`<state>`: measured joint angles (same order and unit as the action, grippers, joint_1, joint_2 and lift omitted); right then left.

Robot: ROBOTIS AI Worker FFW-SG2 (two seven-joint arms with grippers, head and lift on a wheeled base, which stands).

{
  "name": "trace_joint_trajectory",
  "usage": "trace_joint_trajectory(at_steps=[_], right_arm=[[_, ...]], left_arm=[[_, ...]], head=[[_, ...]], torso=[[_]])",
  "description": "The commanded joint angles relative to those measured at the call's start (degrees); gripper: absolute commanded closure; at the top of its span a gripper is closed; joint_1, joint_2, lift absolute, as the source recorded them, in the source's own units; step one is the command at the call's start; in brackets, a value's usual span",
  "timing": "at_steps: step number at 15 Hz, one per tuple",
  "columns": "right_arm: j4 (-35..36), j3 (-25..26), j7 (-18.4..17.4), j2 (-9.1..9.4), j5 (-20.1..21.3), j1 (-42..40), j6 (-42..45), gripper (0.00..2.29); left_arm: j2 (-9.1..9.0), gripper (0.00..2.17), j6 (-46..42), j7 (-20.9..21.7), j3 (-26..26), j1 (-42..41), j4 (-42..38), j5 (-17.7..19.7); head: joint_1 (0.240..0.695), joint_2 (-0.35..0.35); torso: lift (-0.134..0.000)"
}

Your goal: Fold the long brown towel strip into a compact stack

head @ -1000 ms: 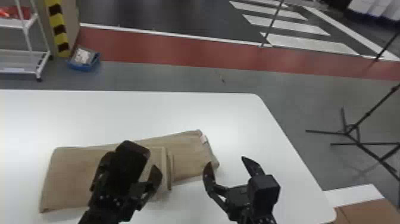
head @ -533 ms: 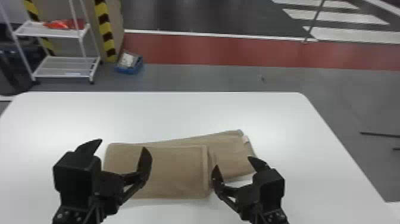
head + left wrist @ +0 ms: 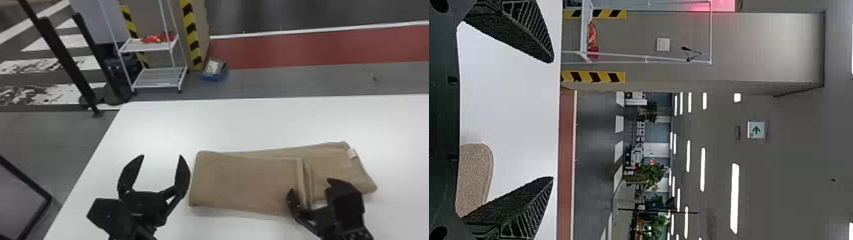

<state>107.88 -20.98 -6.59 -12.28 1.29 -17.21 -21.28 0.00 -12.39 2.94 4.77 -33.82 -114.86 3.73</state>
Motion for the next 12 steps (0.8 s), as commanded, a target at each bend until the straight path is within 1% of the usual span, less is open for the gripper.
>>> trace_joint_trajectory(at_steps=[1, 4, 7, 8, 10, 12], right_arm=[[-0.7, 0.6, 0.0, -0.02, 0.2, -0.3, -0.1, 0.09], [-0.9, 0.9, -0.1, 0.07, 0.1, -0.6, 1.8, 0.17], [-1.1, 1.3, -0.1, 0.07, 0.1, -0.6, 2.0, 0.41], [-1.2, 1.3, -0.1, 0.07, 0.0, -0.6, 1.8, 0.53], [-1.2, 1.4, 0.0, 0.07, 0.0, -0.7, 2.0, 0.65], [-1.2, 1.5, 0.0, 0.07, -0.1, -0.7, 2.0, 0.65]], left_arm=[[-0.15, 0.03, -0.1, 1.1, 0.9, 1.1, 2.7, 2.1], [-0.15, 0.03, -0.1, 2.1, 1.6, 0.9, 3.2, 3.7], [-0.15, 0.04, 0.0, 2.3, 1.7, 0.9, 3.5, 3.7], [-0.15, 0.04, 0.0, 2.7, 1.7, 0.8, 3.5, 3.7], [-0.15, 0.04, 0.0, 2.9, 1.7, 0.7, 3.6, 3.8], [-0.15, 0.04, 0.0, 3.2, 1.8, 0.7, 3.9, 3.9]], head=[[0.695, 0.209], [0.695, 0.206], [0.695, 0.215], [0.695, 0.215], [0.695, 0.211], [0.695, 0.208]], torso=[[-0.121], [-0.121], [-0.121], [-0.121], [-0.121], [-0.121]])
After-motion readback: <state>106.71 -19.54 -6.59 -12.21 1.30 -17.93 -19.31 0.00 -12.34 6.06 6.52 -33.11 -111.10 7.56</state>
